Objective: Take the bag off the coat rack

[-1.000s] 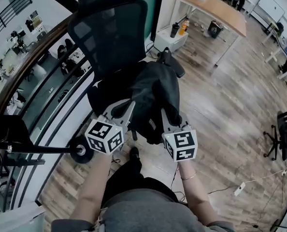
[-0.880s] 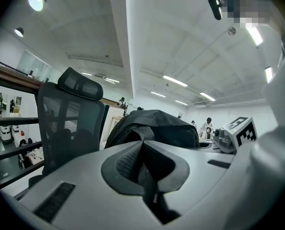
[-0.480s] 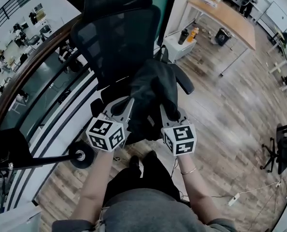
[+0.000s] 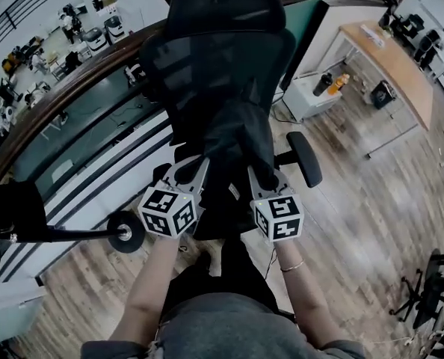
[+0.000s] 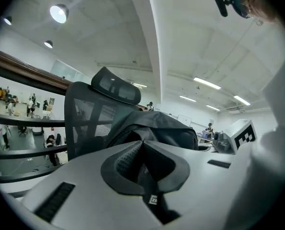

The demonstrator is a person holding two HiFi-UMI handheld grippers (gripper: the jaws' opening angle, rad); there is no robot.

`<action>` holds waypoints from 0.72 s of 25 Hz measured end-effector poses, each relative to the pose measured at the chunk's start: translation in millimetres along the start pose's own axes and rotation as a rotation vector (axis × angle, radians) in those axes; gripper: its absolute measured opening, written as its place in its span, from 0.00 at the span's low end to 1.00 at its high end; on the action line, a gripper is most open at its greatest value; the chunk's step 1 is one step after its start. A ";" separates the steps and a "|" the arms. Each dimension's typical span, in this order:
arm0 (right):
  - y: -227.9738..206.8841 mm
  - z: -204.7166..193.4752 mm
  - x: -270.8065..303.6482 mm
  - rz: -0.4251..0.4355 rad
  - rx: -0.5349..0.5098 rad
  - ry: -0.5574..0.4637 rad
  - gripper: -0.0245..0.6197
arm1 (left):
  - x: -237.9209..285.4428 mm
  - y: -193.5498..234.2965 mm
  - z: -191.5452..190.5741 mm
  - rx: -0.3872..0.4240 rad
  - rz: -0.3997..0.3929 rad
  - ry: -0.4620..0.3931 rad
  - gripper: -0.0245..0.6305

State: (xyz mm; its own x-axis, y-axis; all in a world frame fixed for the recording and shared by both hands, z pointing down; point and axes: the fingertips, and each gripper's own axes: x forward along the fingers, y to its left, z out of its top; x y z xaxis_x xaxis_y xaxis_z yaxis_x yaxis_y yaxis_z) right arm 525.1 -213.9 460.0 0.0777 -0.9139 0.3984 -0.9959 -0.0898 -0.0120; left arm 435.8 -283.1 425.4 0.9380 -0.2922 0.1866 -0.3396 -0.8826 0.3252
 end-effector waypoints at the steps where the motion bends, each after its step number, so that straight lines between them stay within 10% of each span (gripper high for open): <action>1: -2.1 2.9 8.6 0.027 -0.005 0.003 0.06 | 2.8 5.5 1.6 -0.010 0.028 -0.003 0.08; 18: -19.7 -15.8 114.8 0.306 -0.032 0.096 0.06 | 34.0 65.4 -26.6 -0.098 0.328 0.048 0.08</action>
State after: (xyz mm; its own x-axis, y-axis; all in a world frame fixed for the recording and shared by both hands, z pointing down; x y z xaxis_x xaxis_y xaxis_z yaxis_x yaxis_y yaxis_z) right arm 552.9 -310.8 520.5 -0.2289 -0.8547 0.4659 -0.9734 0.1973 -0.1162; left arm 443.7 -340.9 477.6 0.7741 -0.5350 0.3385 -0.6299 -0.7040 0.3279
